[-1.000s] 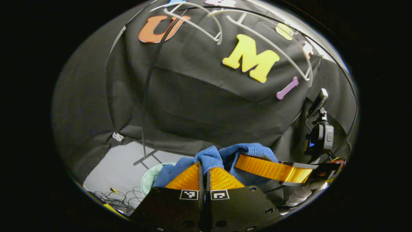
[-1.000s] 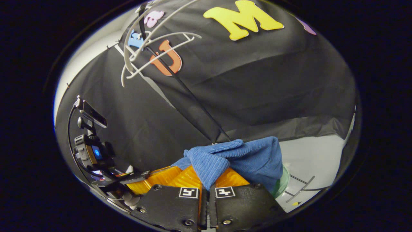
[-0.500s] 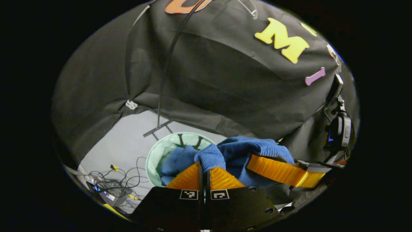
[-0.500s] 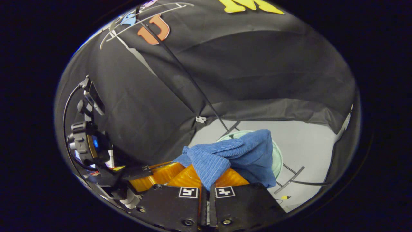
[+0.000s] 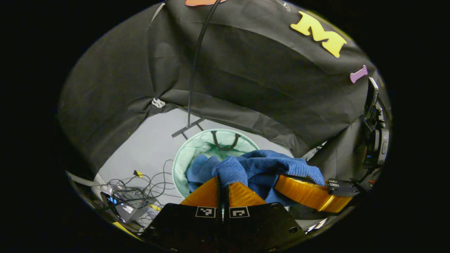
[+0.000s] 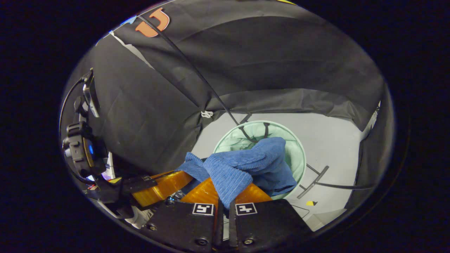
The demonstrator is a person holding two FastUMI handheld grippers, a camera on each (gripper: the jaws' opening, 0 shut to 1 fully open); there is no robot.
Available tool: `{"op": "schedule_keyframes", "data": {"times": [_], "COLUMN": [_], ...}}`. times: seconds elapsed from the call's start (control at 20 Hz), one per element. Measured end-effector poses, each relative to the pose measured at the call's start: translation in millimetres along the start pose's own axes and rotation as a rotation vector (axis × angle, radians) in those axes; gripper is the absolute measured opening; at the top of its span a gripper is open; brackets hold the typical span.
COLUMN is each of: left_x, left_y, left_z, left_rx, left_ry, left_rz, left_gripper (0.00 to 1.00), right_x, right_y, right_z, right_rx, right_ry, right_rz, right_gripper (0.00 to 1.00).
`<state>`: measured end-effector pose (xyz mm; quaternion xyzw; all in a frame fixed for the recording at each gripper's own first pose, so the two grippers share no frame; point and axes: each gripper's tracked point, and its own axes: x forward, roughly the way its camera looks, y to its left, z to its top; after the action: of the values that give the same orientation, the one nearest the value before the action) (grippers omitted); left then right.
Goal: Grasp the clothes on the hanger with both hands and then place them into the laundry hamper below.
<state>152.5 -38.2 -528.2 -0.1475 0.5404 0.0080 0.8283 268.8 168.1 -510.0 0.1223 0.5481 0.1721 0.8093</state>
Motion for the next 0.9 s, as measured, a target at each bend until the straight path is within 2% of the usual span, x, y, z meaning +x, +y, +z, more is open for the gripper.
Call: {"op": "schedule_keyframes", "data": {"times": [0.05, 0.1, 0.15, 0.2, 0.25, 0.3, 0.35, 0.45, 0.55, 0.7, 0.75, 0.9], "left_x": [-3.7, -4.4, -0.4, 0.2, -3.3, -3.7, -6.4, -10.8, -12.1, -16.5, -19.0, -37.4], "left_y": [3.7, 3.7, -1.8, -10.0, -4.6, 1.0, 2.6, -3.2, -2.1, -5.8, -6.1, -3.3], "left_z": [2.3, 3.9, 7.9, 10.7, 13.7, 14.6, 15.7, 15.7, 14.9, 16.3, 17.3, 17.1], "left_rx": [0.005, 0.007, 0.001, -0.013, -0.003, 0.001, 0.004, 0.002, 0.016, 0.026, 0.026, 0.048], "left_ry": [-0.005, -0.013, -0.023, -0.031, -0.032, -0.039, -0.041, -0.038, -0.044, -0.053, -0.059, -0.090], "left_rz": [0.014, 0.012, -0.011, -0.047, -0.016, -0.006, -0.004, -0.018, -0.018, -0.020, -0.020, -0.008], "left_gripper": [0.01, 0.02, 0.06, 0.29, 0.52, 0.74, 0.97, 1.00, 0.97, 0.97, 1.00, 0.97], "right_x": [-4.0, -4.4, -7.1, -10.4, -10.1, -12.5, -12.6, -17.6, -20.8, -26.2, -27.8, -45.3], "right_y": [-2.1, -0.5, 1.1, -0.4, -6.1, -6.8, -7.5, -12.2, -15.3, -21.1, -19.6, -18.8], "right_z": [4.8, 8.9, 7.5, 7.6, 12.0, 16.9, 13.5, 13.1, 13.2, 5.4, 6.2, 10.5], "right_rx": [-0.010, -0.017, -0.027, -0.028, -0.026, -0.012, 0.005, 0.027, 0.032, 0.020, 0.023, 0.016], "right_ry": [-0.014, -0.034, -0.033, -0.037, -0.055, -0.064, -0.060, -0.063, -0.070, -0.066, -0.075, -0.121], "right_rz": [-0.014, -0.017, -0.029, -0.035, -0.064, -0.072, -0.075, -0.084, -0.095, -0.111, -0.109, -0.116], "right_gripper": [0.11, 0.18, 0.36, 0.54, 0.72, 0.72, 0.80, 0.91, 0.91, 0.91, 0.91, 0.91]}}
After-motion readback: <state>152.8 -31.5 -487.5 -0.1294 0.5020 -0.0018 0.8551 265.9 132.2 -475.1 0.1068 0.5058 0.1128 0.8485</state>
